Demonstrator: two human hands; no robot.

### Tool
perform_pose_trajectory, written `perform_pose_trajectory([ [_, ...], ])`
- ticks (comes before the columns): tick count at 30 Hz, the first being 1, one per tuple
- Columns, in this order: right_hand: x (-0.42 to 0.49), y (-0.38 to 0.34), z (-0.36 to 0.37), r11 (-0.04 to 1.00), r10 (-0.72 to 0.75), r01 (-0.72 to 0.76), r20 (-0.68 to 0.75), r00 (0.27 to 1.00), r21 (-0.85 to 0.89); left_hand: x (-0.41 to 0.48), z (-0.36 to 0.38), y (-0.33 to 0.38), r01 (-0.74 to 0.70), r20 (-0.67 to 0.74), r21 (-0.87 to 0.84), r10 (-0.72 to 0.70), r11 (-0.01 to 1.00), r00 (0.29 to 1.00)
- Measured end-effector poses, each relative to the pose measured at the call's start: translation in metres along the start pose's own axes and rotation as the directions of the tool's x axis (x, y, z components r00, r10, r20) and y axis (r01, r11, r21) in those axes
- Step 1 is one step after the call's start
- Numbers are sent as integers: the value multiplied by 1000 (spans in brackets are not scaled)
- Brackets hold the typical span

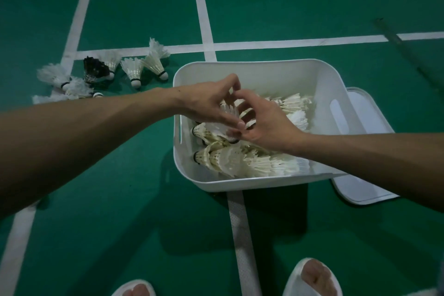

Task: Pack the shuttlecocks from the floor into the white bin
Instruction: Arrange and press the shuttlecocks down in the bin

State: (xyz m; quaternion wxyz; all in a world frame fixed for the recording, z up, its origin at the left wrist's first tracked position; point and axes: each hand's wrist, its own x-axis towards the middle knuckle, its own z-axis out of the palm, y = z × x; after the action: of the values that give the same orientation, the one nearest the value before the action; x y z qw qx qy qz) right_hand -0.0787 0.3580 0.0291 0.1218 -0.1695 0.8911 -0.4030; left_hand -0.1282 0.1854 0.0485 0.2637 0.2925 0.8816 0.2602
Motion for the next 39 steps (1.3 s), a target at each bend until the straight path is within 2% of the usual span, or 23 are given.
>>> perform_pose_trajectory([
  [6,0,6,1,1000,15,-14,-26,1000,27,-7,-1,3,46,-17,-132,-48,990,999],
  [9,1,12,-5,999,-3,1,-61,998,-34,-10,-1,4,106,-16,-174,-111,979,994],
  [11,-1,18,-10,999,8,-12,-92,996,-44,-9,1,1,169,18,-119,-168,978,986],
  [13,-4,23,-15,999,42,-43,-123,992,-5,-6,4,-3,188,40,57,-191,980,981],
  [15,-7,27,-18,996,82,-76,-140,987,45,-2,9,-4,135,42,208,-147,969,988],
  [17,-10,29,-20,989,113,-98,-139,984,111,0,15,-1,78,64,278,-99,957,993],
  [21,-14,30,-23,988,121,-107,-123,985,115,4,26,-1,59,114,334,-103,941,988],
  [26,-20,26,-30,986,123,-118,-33,992,116,6,30,-5,52,98,349,-91,936,991],
  [31,-27,24,-29,999,38,-36,92,995,-22,9,29,-11,56,81,338,-88,939,993],
  [35,-27,21,-20,995,37,-29,88,995,-91,10,29,-11,50,70,363,-81,931,994],
  [39,-27,21,-13,986,95,-85,61,994,-145,10,27,-11,40,64,379,-69,925,996],
])
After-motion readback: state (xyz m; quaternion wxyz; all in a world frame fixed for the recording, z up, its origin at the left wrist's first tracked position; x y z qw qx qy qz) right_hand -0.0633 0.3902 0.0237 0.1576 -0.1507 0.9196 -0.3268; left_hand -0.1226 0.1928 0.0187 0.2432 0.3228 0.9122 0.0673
